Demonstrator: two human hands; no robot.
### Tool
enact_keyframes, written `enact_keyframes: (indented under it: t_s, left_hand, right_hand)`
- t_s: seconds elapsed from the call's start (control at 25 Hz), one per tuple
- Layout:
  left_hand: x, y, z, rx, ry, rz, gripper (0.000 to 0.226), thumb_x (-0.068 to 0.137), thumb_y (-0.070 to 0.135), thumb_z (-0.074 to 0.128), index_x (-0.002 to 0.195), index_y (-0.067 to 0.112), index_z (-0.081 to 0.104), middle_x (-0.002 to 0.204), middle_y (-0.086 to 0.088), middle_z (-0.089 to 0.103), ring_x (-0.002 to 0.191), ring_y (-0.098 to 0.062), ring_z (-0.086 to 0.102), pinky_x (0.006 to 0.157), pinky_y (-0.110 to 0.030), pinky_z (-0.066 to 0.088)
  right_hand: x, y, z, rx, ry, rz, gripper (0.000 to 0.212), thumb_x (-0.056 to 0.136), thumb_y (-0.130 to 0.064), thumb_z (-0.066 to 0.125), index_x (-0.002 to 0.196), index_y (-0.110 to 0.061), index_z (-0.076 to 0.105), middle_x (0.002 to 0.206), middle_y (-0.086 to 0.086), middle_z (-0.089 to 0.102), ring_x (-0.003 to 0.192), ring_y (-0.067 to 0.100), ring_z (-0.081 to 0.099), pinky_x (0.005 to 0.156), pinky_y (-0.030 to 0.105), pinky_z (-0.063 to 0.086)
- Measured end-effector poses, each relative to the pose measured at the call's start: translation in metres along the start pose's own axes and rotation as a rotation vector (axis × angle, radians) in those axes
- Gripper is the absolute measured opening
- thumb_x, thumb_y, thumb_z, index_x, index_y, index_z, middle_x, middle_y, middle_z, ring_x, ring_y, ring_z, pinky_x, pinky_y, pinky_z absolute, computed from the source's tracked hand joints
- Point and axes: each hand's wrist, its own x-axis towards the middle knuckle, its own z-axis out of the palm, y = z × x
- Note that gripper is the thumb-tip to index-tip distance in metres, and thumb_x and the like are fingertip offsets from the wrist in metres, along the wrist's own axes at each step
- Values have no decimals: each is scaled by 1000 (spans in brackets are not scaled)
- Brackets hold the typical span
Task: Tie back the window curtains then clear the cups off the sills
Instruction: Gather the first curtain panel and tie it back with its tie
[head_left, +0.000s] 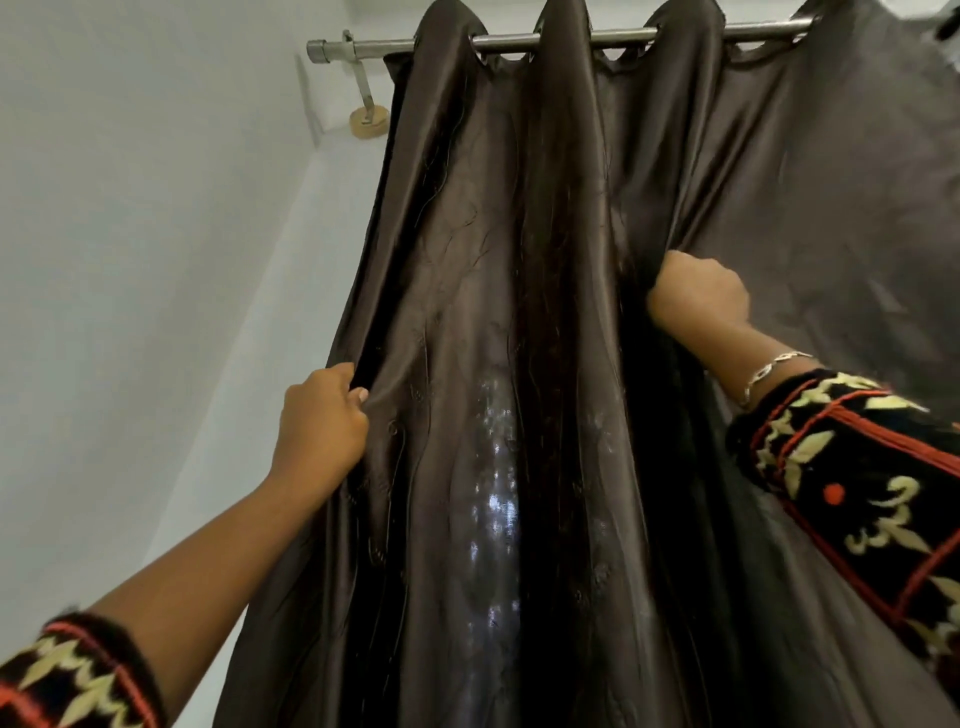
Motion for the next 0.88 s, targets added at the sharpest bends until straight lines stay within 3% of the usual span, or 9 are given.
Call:
enact_keyframes:
  t_s: [0.24,0.4,0.52,0.68,0.8,0.88]
  left_hand:
    - [1,-4,0,-11,3,6,30,92,3,45,63,4,36,56,-7,40,53,-15,35,48,-25,24]
    - [4,-8,-2,4,-1,9,20,92,3,45,77,-7,51,57,-8,43,52,-15,36,48,-23,25]
    - [5,-9,-5,18,-1,20,18,92,3,46,81,-8,55,57,-8,45,54,-20,39,48,-24,26]
    - [1,-3,-5,29,-5,13,19,91,1,46,78,-10,55,57,-10,47,54,-19,40,49,-23,27]
    - [-2,4,-4,27,0,-1,18,91,1,46,83,-11,57,63,-17,53,54,-18,40,50,-22,28]
    - [-4,9,-2,27,15,-17,17,91,2,47,86,-11,58,64,-16,52,54,-16,39,50,-19,27]
  right_hand:
    - [-12,-78,16,221,-95,-191,31,95,-12,36,119,0,51,126,23,53,115,39,50,90,38,41]
    - [-13,-91,20,260,-143,-235,30,95,-13,35,117,0,50,126,22,52,114,38,50,90,38,41]
    - [-10,-70,20,227,-163,-231,20,96,-12,36,100,0,51,120,21,54,109,37,52,82,37,41]
    - [1,-25,9,245,-23,-148,35,100,-30,31,108,-3,53,115,22,58,106,40,53,76,36,38]
    - [16,22,-9,120,115,-84,27,95,-21,41,113,-3,51,116,22,55,108,41,51,84,43,43]
    - [20,49,-25,28,222,-19,34,91,-18,48,120,0,50,123,26,47,115,44,43,92,48,40]
